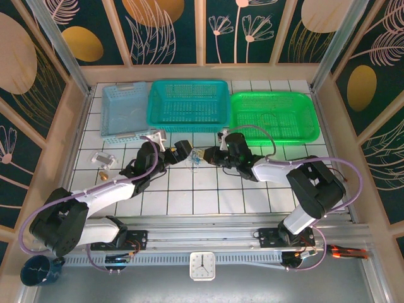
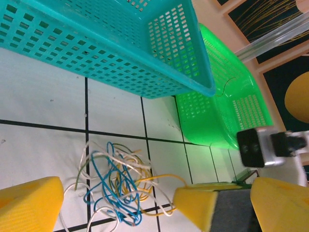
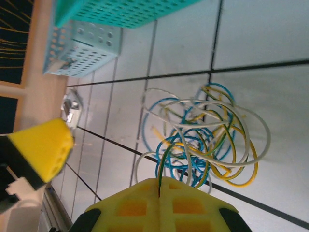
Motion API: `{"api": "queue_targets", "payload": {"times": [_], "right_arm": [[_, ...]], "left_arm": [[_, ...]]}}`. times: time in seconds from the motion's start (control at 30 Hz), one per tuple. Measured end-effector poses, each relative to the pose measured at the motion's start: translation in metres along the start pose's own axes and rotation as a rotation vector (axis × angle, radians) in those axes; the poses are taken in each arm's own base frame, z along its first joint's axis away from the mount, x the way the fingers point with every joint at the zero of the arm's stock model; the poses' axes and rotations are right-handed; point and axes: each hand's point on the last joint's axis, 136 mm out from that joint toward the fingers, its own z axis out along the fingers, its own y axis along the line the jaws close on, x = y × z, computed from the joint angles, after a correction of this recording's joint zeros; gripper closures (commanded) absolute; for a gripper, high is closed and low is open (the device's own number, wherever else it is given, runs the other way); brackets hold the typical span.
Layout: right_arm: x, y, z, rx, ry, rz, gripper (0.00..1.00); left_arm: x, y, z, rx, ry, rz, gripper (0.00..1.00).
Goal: Untangle the cables
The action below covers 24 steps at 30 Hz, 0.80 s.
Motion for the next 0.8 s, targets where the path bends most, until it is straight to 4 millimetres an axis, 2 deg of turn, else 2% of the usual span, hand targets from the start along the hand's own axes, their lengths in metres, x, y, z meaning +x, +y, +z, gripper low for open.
{"api": "queue_targets", "payload": {"times": [0.17, 0.27, 0.5, 0.8], "right_arm": [[-0.010, 0.022, -0.006, -0.052, -0.011, -0.044, 1.00], [-0.011, 0.028, -0.009, -0.068, -0.012, -0.061, 1.00], [-0.014, 0.036, -0.016, -0.089, -0.021, -0.076, 1.00], [-0.018, 0.043, -0.021, -0.106, -0.040, -0.113, 1.00]], "left_arm": [[0.002, 0.003, 0.001, -0.010, 0.003, 0.006, 0.01], [0.005, 0.010, 0.004, -0.030, 0.010, 0.009, 0.01], [0.014, 0.024, 0.008, -0.071, 0.029, 0.014, 0.01], [0.014, 0.025, 0.008, -0.072, 0.030, 0.014, 0.01]]}}
